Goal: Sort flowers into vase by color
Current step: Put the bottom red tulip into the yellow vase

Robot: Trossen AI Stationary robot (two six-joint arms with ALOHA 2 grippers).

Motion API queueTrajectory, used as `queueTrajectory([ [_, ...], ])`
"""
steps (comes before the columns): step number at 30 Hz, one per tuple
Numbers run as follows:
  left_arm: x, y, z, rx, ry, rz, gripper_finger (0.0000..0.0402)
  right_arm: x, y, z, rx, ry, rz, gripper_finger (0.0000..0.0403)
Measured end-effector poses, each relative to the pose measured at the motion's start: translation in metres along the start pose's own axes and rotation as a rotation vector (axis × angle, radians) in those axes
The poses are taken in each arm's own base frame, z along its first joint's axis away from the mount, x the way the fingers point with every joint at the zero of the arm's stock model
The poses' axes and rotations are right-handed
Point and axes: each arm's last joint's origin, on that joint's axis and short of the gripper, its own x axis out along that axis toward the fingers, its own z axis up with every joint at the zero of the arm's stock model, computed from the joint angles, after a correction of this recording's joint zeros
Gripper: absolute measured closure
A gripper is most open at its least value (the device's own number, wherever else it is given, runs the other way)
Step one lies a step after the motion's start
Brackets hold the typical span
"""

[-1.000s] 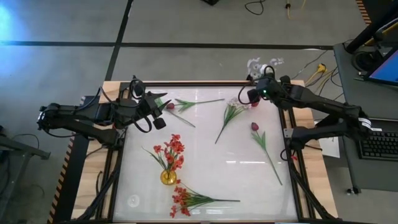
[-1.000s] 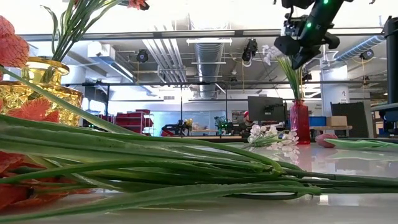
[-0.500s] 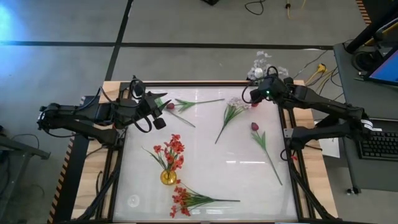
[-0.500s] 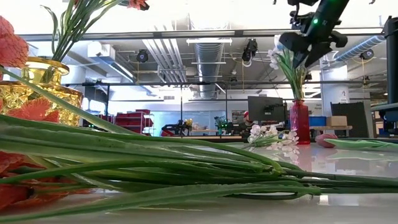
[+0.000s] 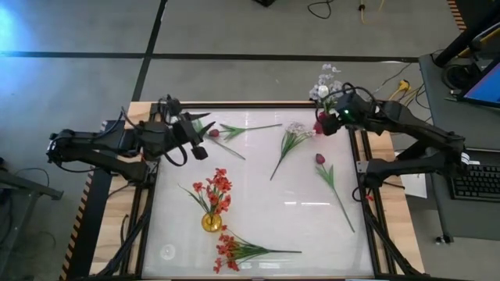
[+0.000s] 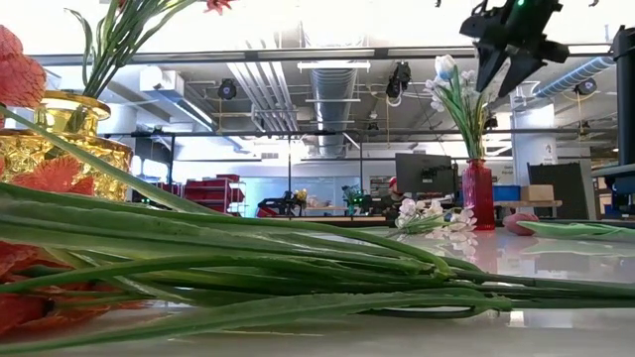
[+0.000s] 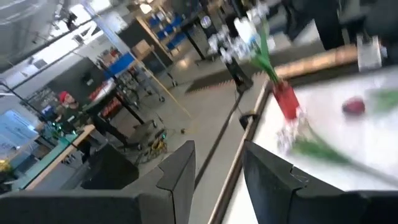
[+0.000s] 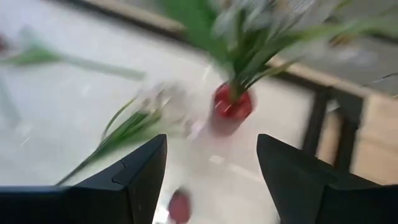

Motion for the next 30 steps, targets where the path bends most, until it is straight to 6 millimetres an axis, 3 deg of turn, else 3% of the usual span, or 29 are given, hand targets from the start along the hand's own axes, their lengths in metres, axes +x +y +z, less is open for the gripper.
queueTrajectory([
  [6, -0.001, 0.003, 0.003, -0.116, -0.002, 0.000, 0.0285, 0.005, 0.000, -0.011, -0.027, 0.131, 0.086, 0.0165],
  [14, 0.004, -0.007, -0.006, -0.135, 0.044, -0.020, 0.0285, 0.026, 0.000, -0.032, -0.051, 0.281, 0.101, 0.0165],
  [30, 0.005, -0.008, -0.007, -0.112, 0.050, -0.021, 0.0285, 0.035, -0.001, -0.040, -0.019, 0.315, 0.074, 0.0159],
])
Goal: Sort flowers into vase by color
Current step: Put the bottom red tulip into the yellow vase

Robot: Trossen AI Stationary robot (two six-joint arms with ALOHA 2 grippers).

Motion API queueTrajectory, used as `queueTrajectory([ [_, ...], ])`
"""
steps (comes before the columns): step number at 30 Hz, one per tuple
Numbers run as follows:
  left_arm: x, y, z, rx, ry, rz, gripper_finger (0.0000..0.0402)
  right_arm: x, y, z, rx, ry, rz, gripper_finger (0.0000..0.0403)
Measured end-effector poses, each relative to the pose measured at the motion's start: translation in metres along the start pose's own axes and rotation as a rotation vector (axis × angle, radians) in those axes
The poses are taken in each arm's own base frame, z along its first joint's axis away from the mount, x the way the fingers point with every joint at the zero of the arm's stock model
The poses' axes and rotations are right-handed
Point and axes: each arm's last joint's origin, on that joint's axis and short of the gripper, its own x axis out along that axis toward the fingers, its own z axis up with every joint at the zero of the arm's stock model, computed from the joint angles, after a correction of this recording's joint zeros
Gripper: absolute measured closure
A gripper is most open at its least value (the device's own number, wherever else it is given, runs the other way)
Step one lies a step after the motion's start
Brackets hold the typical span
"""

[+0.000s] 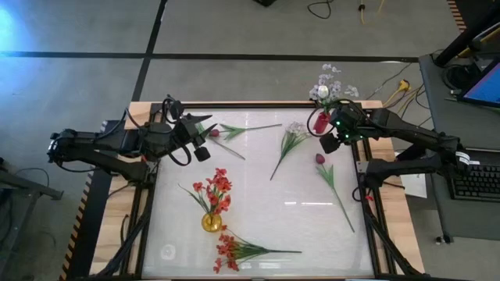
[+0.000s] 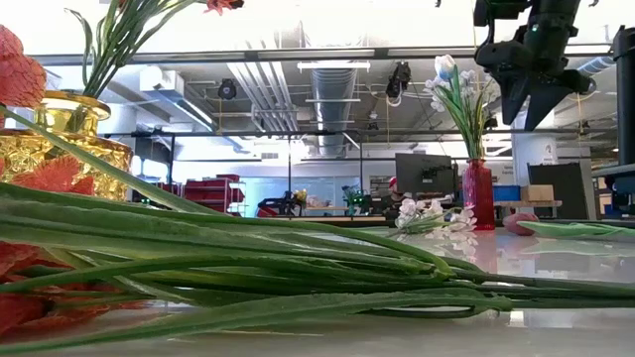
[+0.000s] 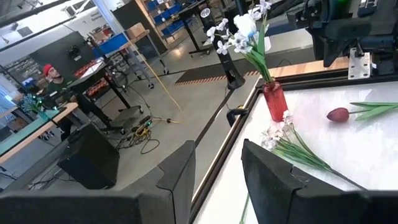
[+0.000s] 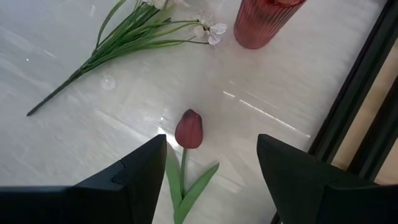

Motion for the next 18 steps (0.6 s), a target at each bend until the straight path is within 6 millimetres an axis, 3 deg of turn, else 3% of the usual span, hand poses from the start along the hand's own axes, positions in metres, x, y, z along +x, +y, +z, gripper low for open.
queueTrajectory([
  [18, 0.0001, -0.0004, -0.0009, 0.005, 0.005, 0.000, 0.0285, 0.0002, 0.0009, 0.0013, -0.001, -0.013, 0.008, 0.0156],
])
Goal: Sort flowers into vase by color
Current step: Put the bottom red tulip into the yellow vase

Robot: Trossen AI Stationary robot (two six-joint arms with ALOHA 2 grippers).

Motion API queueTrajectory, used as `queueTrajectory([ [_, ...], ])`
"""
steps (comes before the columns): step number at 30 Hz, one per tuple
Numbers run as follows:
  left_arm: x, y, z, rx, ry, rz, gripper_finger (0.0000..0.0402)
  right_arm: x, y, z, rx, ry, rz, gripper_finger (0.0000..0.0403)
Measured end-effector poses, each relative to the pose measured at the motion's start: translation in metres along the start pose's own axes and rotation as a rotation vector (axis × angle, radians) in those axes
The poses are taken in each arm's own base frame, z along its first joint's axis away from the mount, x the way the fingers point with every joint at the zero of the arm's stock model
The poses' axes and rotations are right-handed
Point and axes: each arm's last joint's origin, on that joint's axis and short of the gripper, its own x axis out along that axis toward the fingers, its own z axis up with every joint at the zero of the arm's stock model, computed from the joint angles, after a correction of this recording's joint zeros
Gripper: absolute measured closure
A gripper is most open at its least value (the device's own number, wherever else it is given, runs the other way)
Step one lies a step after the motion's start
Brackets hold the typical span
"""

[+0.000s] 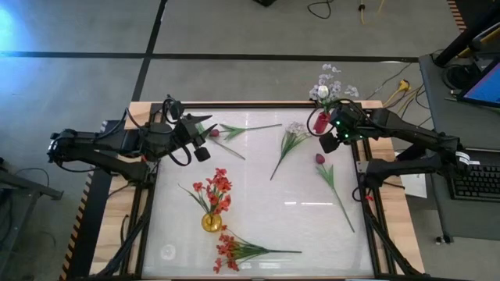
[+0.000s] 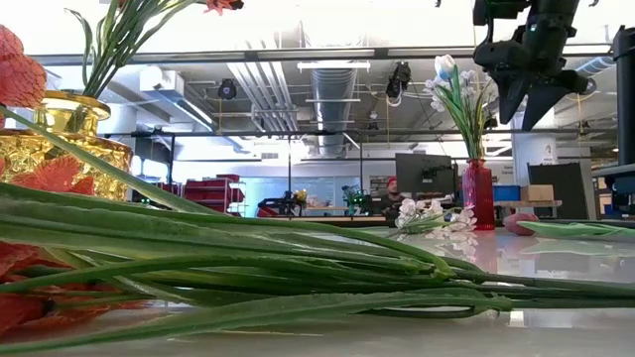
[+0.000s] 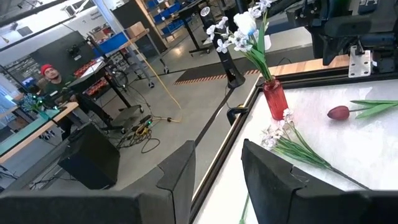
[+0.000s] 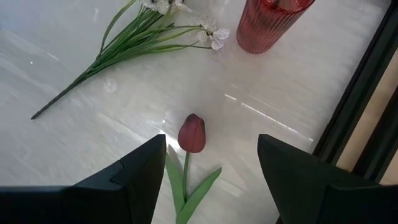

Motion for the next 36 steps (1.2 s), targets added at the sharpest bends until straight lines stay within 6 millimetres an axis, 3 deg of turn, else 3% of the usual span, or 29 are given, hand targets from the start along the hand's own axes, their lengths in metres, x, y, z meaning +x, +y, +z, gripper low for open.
queueTrajectory([
  [20, 0.000, 0.000, 0.000, 0.006, 0.000, 0.000, 0.0285, 0.003, 0.001, 0.002, 0.002, -0.034, -0.010, 0.0156],
  [36, 0.000, 0.000, 0.000, 0.030, 0.000, 0.001, 0.0285, 0.018, 0.000, -0.002, 0.012, -0.026, -0.015, 0.0156],
])
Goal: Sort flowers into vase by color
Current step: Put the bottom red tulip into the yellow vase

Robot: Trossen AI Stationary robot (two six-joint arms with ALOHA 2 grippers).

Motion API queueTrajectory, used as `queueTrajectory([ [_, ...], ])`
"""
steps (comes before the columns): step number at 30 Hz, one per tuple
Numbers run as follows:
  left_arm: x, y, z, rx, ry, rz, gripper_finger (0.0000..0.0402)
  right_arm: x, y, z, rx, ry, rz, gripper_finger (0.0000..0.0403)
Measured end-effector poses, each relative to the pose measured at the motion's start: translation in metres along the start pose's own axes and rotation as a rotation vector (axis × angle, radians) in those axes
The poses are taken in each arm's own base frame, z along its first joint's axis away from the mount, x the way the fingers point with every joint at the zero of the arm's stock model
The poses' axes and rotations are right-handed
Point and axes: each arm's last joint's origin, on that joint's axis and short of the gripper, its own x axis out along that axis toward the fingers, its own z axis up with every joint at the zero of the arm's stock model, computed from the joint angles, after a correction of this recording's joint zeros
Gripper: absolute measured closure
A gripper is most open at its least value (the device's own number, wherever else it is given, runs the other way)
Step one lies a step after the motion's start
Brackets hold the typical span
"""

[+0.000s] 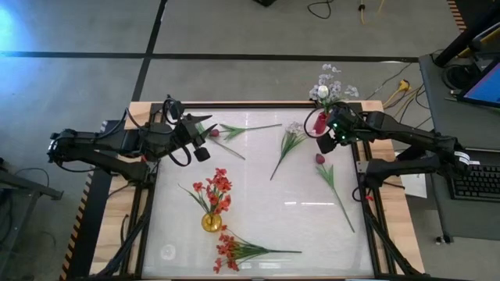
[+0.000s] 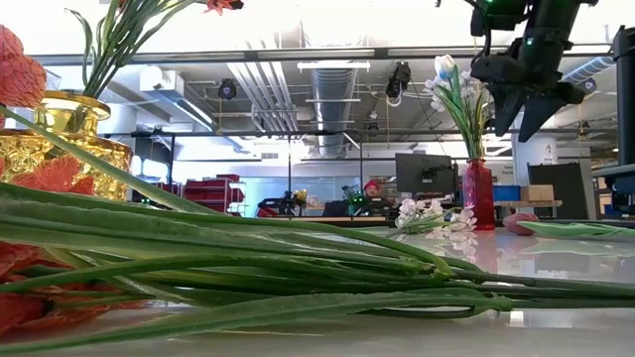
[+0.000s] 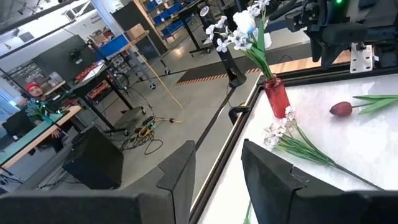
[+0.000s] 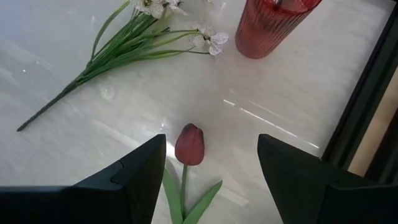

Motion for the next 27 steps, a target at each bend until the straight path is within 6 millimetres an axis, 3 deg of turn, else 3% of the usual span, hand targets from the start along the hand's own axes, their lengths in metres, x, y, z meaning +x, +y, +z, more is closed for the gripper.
queueTrajectory([
  [27, -0.0001, 0.0000, 0.0001, -0.006, -0.001, 0.000, 0.0285, -0.0001, 0.0025, 0.0034, 0.004, -0.035, 0.026, 0.0156],
])
